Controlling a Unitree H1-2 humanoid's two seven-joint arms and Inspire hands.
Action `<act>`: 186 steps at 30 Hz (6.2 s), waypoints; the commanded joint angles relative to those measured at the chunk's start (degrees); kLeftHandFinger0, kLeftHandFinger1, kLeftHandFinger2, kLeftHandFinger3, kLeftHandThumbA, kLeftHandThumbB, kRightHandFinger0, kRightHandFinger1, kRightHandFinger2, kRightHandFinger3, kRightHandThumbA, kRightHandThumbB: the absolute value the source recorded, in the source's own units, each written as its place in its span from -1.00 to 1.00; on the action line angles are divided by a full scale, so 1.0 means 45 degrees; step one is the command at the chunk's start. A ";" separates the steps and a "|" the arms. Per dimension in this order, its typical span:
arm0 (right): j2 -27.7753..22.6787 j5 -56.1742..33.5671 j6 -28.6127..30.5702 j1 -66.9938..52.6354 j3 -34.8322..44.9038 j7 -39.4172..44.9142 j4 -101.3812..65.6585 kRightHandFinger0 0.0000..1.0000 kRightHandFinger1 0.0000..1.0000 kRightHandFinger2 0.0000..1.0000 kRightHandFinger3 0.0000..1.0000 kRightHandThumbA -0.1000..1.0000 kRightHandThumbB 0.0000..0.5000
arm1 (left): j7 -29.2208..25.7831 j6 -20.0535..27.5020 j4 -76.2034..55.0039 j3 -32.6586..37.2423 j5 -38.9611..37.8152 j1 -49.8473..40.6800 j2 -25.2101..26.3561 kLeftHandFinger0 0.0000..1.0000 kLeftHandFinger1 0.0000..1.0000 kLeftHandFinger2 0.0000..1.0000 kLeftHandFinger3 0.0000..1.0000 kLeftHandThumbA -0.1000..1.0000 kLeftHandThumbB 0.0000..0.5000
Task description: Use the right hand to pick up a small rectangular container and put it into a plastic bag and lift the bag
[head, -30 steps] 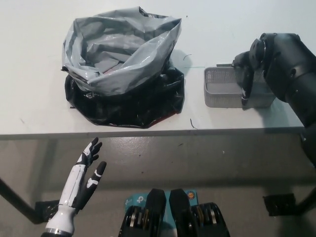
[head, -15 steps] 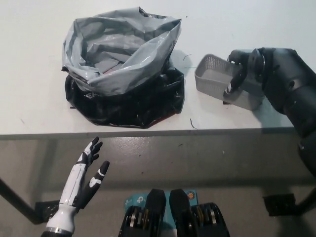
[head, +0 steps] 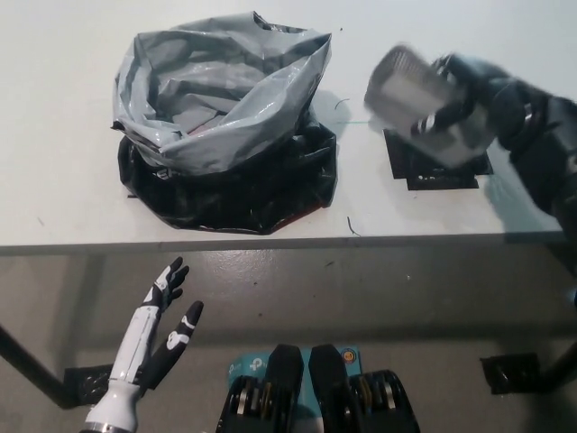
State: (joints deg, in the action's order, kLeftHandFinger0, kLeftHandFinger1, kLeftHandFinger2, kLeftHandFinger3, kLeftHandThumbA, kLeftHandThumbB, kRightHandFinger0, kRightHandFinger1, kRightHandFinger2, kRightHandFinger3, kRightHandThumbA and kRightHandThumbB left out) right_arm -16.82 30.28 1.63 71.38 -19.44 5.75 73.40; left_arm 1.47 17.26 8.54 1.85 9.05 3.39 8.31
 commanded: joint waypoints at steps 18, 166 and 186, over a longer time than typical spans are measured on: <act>-0.0182 -0.1244 0.0387 0.2911 0.1879 -0.1689 -0.3815 -1.00 -0.34 0.59 0.81 -1.00 -0.33 | -0.0101 0.0608 -0.0286 0.0066 0.0353 -0.0207 0.0146 1.00 1.00 1.00 1.00 0.66 -0.14; 0.0020 0.0372 -0.2716 0.1578 -0.2632 0.7404 -0.9223 1.00 1.00 1.00 1.00 0.89 1.00 | 0.0485 -0.0037 -0.0533 0.0469 0.0193 0.0539 0.0244 1.00 1.00 1.00 1.00 0.65 -0.09; 0.0854 0.0443 -0.3589 0.2570 -0.1002 0.4501 -0.6694 1.00 1.00 1.00 1.00 1.00 1.00 | 0.0388 0.0010 -0.0485 0.0414 0.0214 0.0566 0.0228 1.00 1.00 1.00 1.00 0.67 -0.04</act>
State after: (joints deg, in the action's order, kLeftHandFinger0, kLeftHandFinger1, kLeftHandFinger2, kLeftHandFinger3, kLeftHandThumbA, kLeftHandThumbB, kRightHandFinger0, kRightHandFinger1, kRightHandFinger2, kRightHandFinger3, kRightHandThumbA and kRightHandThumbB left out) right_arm -13.20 31.76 -12.48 76.45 -26.66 31.89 43.30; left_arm 3.45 16.82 7.86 4.10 10.06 5.05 8.72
